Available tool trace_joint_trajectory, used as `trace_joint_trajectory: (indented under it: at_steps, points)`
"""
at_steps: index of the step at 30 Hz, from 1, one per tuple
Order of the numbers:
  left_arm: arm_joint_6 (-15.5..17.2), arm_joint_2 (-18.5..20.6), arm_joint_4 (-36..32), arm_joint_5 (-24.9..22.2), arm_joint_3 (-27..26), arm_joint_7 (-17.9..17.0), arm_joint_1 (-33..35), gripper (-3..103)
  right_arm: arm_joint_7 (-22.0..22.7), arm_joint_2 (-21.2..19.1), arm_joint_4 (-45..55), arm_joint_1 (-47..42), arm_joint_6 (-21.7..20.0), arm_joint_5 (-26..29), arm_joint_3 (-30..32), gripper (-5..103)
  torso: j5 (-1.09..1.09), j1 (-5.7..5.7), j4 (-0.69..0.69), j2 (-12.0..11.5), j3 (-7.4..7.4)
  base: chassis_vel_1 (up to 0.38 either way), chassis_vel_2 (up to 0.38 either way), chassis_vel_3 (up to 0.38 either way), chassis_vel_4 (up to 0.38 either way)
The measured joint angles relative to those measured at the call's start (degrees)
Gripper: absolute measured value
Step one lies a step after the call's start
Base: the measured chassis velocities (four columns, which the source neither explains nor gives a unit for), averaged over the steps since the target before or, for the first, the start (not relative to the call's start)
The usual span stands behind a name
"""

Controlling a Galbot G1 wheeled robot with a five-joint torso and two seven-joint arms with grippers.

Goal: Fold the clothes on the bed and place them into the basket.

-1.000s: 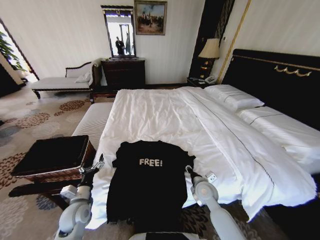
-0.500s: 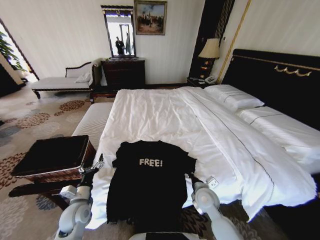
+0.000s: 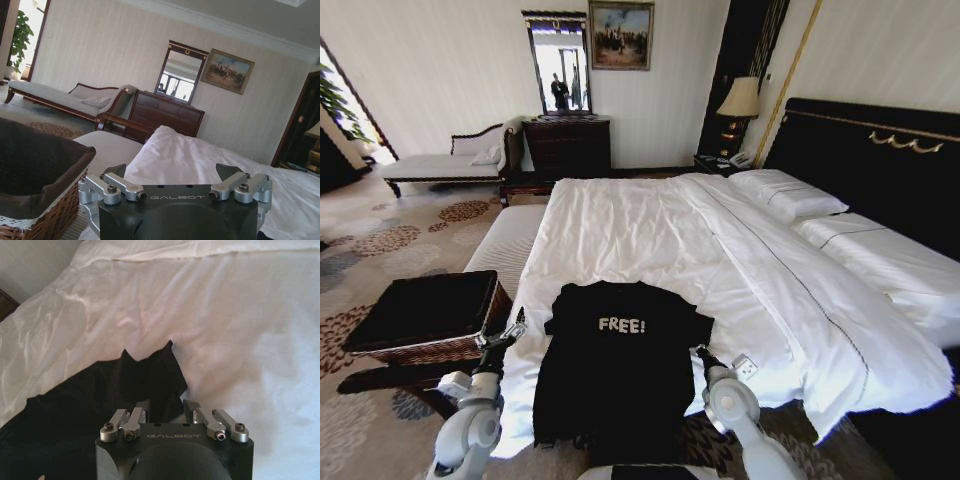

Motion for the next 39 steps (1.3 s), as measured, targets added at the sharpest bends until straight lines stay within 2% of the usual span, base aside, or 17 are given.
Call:
trace_joint_trajectory:
  at_steps: [1, 6, 10, 12, 13, 15, 17, 22, 23, 25, 27, 30, 33, 35, 36, 38, 39]
  points:
    - [0.0, 0.0, 0.0, 0.0, 0.0, 0.0, 0.0, 100, 0.0, 0.0, 0.0, 0.0, 0.0, 0.0, 0.0, 36, 0.00, 0.00, 0.00, 0.0, 0.00, 0.000, 0.000, 0.000, 0.000]
    - [-0.1, -0.2, 0.1, 0.1, 0.2, 0.0, 0.2, 100, -2.0, -1.4, -2.6, 2.7, 0.0, -1.7, 2.9, 58, 0.00, -0.01, 0.00, 0.0, 0.00, 0.000, 0.000, 0.000, 0.000]
    - [-0.1, -0.4, -0.3, 0.2, 0.7, 0.0, 0.3, 100, -4.8, -3.3, -8.0, 7.2, -1.0, 4.7, 3.9, 69, 0.01, 0.00, 0.00, 0.0, 0.00, 0.000, 0.000, 0.000, 0.000]
    - [-0.1, -0.5, -0.5, 0.4, 0.9, 0.0, 0.3, 100, -6.2, -4.0, -10.7, 10.1, -2.1, 9.5, 3.9, 80, 0.02, 0.01, 0.01, 0.0, 0.00, 0.000, 0.000, 0.000, 0.000]
    - [-0.1, -0.5, -0.6, 0.4, 1.0, 0.0, 0.4, 100, -7.1, -4.1, -11.6, 11.1, -2.3, 10.6, 3.7, 85, 0.00, 0.01, 0.01, 0.0, 0.00, 0.000, 0.000, 0.000, 0.000]
    - [-0.1, -0.5, -0.7, 0.5, 0.9, 0.0, 0.5, 100, -8.1, -4.1, -12.4, 11.9, -2.4, 11.1, 3.4, 85, 0.01, 0.01, 0.01, 0.0, 0.00, 0.000, 0.000, 0.000, 0.000]
    - [-0.1, -0.5, -0.8, 0.4, 0.8, -0.1, 0.7, 100, -9.2, -3.9, -13.8, 13.2, -2.5, 11.3, 2.7, 98, 0.00, 0.01, 0.01, 0.0, 0.00, 0.000, 0.000, 0.000, 0.000]
    - [-0.2, -0.5, -1.0, 0.0, 0.2, -0.1, 1.1, 100, -9.6, -3.3, -15.9, 14.2, -2.0, 10.3, 1.6, 86, 0.00, 0.01, 0.00, 0.0, 0.00, 0.000, 0.000, 0.000, 0.000]
    - [-0.2, -0.5, -1.1, -0.1, 0.0, -0.1, 1.2, 100, -9.6, -3.2, -16.3, 14.4, -1.8, 10.0, 1.5, 76, 0.01, 0.01, 0.00, 0.0, 0.00, 0.000, 0.000, 0.000, 0.000]
    - [-0.2, -0.4, -1.1, -0.2, 0.0, -0.1, 1.2, 100, -9.6, -3.2, -16.7, 14.5, -1.7, 9.7, 1.5, 76, 0.00, 0.01, 0.00, 0.0, 0.00, 0.000, 0.000, 0.000, 0.000]
    - [-0.2, -0.4, -1.1, -0.3, 0.0, -0.1, 1.2, 100, -9.7, -3.2, -17.4, 14.6, -1.4, 9.0, 1.5, 65, 0.00, 0.01, 0.00, 0.0, 0.00, 0.000, 0.000, 0.000, 0.000]
    - [-0.2, -0.5, -1.2, -0.3, 0.1, -0.1, 1.2, 100, -9.7, -3.3, -18.0, 14.7, -1.1, 8.3, 1.5, 59, 0.00, 0.01, 0.00, 0.0, 0.00, 0.000, 0.000, 0.000, 0.000]
    - [-0.2, -0.5, -1.3, -0.2, 0.4, -0.1, 1.2, 100, -9.6, -3.6, -17.4, 14.1, -1.0, 7.7, 2.2, 43, 0.00, 0.01, 0.00, 0.0, 0.00, 0.000, 0.000, 0.000, 0.000]
    - [-0.2, -0.5, -1.3, -0.2, 0.4, -0.1, 1.2, 100, -9.6, -3.6, -17.3, 13.9, -1.0, 7.4, 2.3, 43, 0.00, 0.01, 0.00, 0.0, 0.00, 0.000, 0.000, 0.000, 0.000]
    - [-0.2, -0.5, -1.3, -0.2, 0.5, -0.1, 1.2, 100, -9.6, -3.7, -17.2, 13.7, -1.0, 7.0, 2.5, 36, 0.00, 0.01, 0.00, 0.0, 0.00, 0.000, 0.000, 0.000, 0.000]
    - [-0.2, -0.5, -1.3, -0.1, 0.5, -0.1, 1.2, 100, -9.5, -3.7, -17.6, 13.5, -1.0, 6.6, 2.6, 35, 0.00, 0.01, 0.00, 0.0, 0.00, 0.000, 0.000, 0.000, 0.000]
    - [-0.2, -0.5, -1.3, -0.1, 0.6, -0.1, 1.2, 100, -9.5, -3.7, -17.9, 13.5, -1.0, 6.5, 2.7, 40, 0.00, 0.00, 0.00, 0.0, 0.00, 0.000, 0.000, 0.000, 0.000]
